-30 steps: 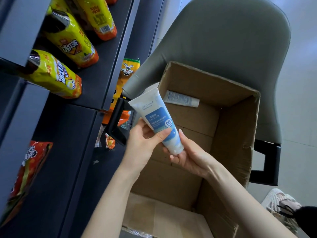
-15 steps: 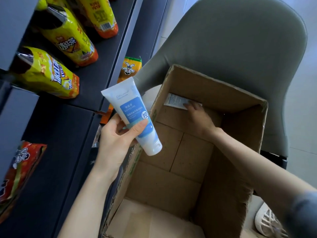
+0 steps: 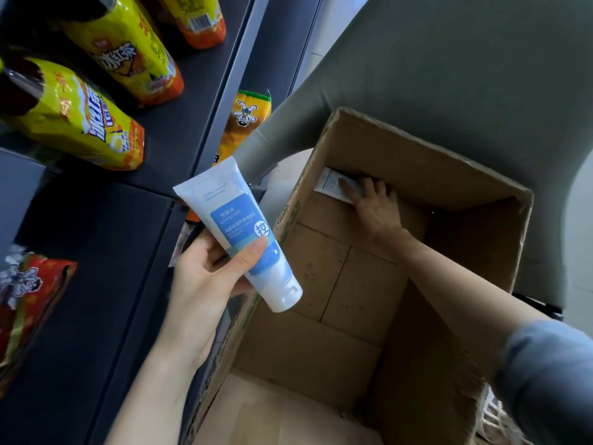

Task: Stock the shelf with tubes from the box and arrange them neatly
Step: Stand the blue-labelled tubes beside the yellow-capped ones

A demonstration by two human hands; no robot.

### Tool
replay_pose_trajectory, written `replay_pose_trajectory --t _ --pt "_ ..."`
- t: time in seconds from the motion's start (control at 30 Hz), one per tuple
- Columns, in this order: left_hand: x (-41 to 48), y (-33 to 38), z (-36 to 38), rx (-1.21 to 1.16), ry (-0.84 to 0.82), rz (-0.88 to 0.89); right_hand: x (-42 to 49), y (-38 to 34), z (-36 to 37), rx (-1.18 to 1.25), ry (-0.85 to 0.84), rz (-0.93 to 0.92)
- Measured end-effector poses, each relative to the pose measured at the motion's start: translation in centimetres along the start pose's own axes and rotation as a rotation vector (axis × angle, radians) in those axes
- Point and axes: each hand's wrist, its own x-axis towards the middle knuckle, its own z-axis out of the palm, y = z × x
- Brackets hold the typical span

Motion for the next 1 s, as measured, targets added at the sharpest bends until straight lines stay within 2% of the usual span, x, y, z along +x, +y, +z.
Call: replay_pose_trajectory --t 0.13,0.5,0.6,0.73,0.87,1.0 --pt "-0.4 -0.1 0.3 -0.012 0.013 0.01 -1.2 -0.3 0.5 0.173 -0.095 0.042" --pt "-4.4 -1.8 -0.2 -0.053 0.104 0.033 -8.4 -0.7 3.4 0.554 -0.099 0.126" --pt "-6.9 -2.7 -0.8 -0.073 0.13 0.029 -11.1 -1.4 1.9 0.82 -0.025 0.139" --pt "-11.5 -3.0 -1.7 -0.095 0.135 0.027 -16.3 -3.4 -2.6 1.39 0.013 0.039" --pt "-16.0 -2.3 -3.3 -0.1 0.134 0.058 -22.7 -5.6 -7.1 1.906 -0.226 -0.102" --pt "-20.3 -0.5 -5.1 -0.089 0.122 0.139 -28.6 -7.2 -9.8 2.009 -0.348 -0.321"
